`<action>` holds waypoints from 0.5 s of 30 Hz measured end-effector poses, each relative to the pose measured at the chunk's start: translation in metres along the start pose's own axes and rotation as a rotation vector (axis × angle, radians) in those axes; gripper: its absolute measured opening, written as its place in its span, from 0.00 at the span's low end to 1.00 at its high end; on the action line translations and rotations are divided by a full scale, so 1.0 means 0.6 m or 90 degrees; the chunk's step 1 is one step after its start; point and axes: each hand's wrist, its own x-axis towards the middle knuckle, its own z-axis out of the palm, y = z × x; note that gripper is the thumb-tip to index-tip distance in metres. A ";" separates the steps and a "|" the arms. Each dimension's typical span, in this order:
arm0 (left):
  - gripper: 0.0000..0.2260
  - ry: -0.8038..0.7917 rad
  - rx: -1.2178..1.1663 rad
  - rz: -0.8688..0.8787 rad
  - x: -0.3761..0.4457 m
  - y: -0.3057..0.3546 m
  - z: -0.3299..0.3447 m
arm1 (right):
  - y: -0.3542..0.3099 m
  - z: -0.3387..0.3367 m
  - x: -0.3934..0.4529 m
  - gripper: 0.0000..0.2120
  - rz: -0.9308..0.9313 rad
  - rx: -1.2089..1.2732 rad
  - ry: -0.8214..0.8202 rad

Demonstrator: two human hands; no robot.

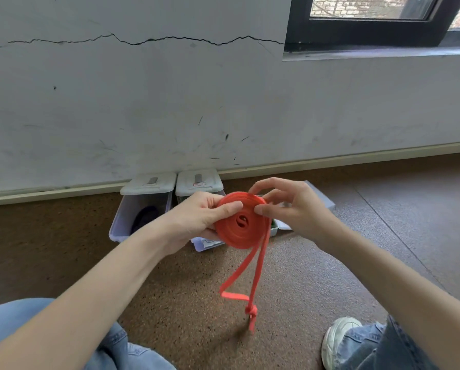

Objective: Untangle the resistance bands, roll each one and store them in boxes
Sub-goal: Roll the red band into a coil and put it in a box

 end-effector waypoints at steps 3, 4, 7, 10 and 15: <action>0.13 0.074 -0.093 0.043 0.000 0.010 -0.001 | -0.002 -0.004 0.001 0.10 0.068 0.256 0.013; 0.12 0.105 -0.117 0.047 0.003 0.013 -0.003 | -0.001 -0.004 0.001 0.10 0.082 0.279 0.025; 0.09 0.190 -0.189 0.045 0.010 0.016 -0.005 | 0.003 0.005 0.000 0.08 0.108 0.269 0.044; 0.09 0.220 -0.226 0.056 0.011 0.017 -0.003 | 0.006 0.020 -0.002 0.08 0.126 0.320 0.025; 0.07 0.238 -0.292 0.085 0.014 0.005 0.016 | 0.007 0.033 -0.004 0.16 0.106 0.381 0.031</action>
